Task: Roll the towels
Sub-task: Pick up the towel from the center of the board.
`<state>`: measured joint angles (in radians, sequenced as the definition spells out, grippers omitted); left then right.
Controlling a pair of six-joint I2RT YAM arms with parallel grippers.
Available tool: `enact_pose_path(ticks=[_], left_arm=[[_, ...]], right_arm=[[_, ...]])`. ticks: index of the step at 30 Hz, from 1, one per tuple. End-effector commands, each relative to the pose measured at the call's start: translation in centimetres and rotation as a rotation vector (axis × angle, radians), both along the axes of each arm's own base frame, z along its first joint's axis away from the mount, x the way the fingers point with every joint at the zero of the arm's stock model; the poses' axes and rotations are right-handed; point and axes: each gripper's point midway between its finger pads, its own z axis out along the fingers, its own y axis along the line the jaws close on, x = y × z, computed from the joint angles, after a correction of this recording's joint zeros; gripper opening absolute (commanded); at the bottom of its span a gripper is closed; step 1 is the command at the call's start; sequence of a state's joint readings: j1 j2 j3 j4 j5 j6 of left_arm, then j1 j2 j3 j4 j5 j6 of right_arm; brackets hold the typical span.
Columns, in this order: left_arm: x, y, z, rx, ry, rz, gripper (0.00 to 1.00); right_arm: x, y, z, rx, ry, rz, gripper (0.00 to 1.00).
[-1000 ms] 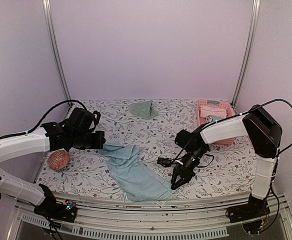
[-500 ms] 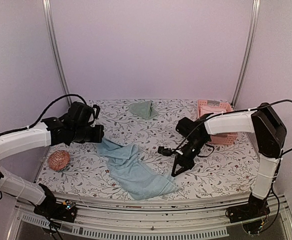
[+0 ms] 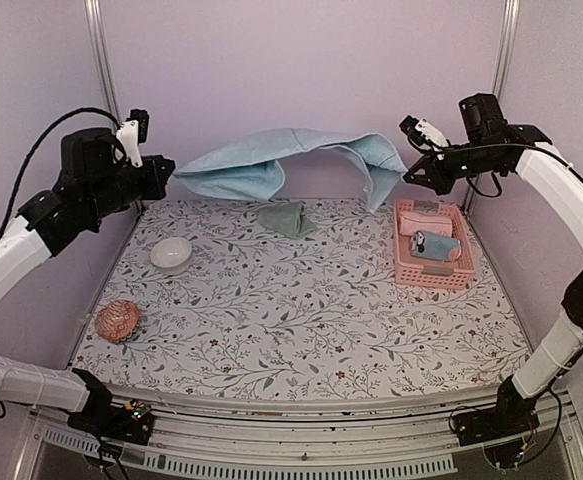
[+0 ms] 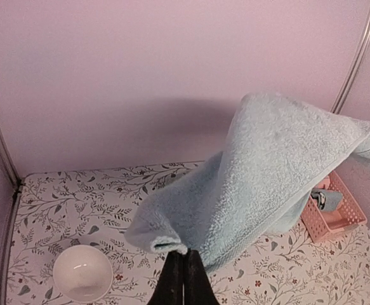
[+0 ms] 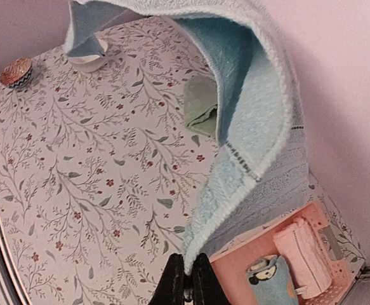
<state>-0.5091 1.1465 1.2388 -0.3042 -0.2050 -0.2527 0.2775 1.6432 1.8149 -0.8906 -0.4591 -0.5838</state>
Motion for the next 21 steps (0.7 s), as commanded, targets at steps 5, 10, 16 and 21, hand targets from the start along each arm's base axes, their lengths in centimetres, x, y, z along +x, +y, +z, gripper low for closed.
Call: enact_pose_path(ticks=[5,10,16,21], left_arm=[[-4.4,-1.2,-12.9,-0.055,0.299,-0.137,0.00],[-6.2,-0.3,-16.3,-0.035,0.382,-0.129,0.00],[-5.7,1.0,-14.1,-0.037,0.317,-0.060,0.00],[-4.4,2.0,-9.5,-0.025,0.202,0.002,0.00]], right_arm=[[-7.3,0.2,-9.4,-0.030,0.195,0.104,0.04],[-8.6,-1.0,-10.9,-0.077,0.192,0.085,0.05],[-5.4,-1.3,-10.0,-0.089,0.156,-0.008,0.04],[-1.6,-2.0,-7.7,-0.101,0.096,-0.126,0.04]])
